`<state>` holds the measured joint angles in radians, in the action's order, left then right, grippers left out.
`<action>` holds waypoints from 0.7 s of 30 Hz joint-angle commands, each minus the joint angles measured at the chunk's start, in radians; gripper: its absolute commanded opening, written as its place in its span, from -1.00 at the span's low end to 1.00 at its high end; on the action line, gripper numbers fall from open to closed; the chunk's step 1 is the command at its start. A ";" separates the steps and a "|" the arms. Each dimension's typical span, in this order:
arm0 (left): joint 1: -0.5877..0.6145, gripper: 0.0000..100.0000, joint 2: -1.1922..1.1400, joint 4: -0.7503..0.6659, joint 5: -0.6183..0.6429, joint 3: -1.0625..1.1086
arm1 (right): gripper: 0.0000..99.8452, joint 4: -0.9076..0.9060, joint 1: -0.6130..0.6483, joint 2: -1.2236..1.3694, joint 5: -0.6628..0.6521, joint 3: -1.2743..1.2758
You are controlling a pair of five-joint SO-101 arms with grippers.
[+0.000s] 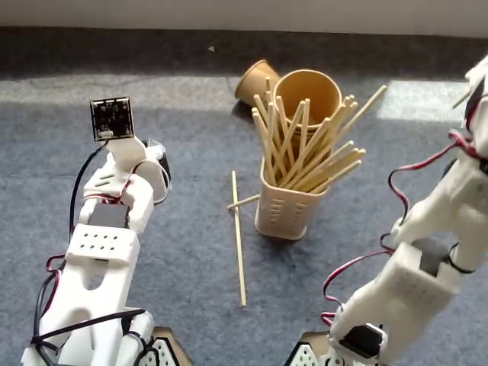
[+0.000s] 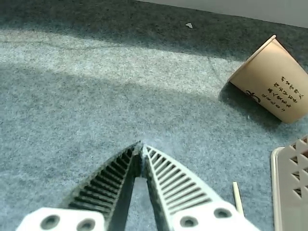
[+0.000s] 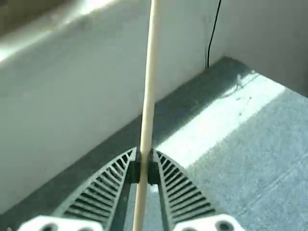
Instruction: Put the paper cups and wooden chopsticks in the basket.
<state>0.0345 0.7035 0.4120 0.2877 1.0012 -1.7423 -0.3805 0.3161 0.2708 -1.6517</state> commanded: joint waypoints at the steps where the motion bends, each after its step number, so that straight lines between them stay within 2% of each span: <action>1: -0.018 -0.99 0.010 -0.015 0.003 -0.007 | -0.99 -0.025 0.005 -0.320 0.003 -0.139; 3: -0.018 -0.99 0.010 -0.012 0.003 -0.007 | -0.99 -0.027 0.005 -0.469 -0.055 -0.088; 5: -0.018 -0.99 0.010 -0.011 0.003 -0.007 | -0.99 -0.027 0.007 -0.621 -0.094 0.079; 9: -0.019 -0.99 0.010 -0.011 0.003 -0.007 | -0.99 -0.024 0.021 -0.934 -0.160 0.696; 11: -0.019 -0.99 0.010 -0.011 0.003 -0.007 | -0.99 0.033 0.099 -1.069 -0.173 1.010; 14: -0.019 -0.99 0.010 -0.011 0.003 -0.007 | -0.99 0.314 0.191 -1.264 -0.167 1.484; 19: -0.019 -0.98 0.010 -0.011 0.003 -0.007 | -0.99 0.975 0.200 -1.557 -0.097 2.166; 21: -0.019 -0.98 0.010 -0.014 0.003 -0.007 | -0.99 1.167 0.205 -1.635 -0.081 2.371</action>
<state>0.0315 0.7035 0.4120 0.2877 1.0012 -0.9643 -0.1918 -1.2014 0.1603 0.3138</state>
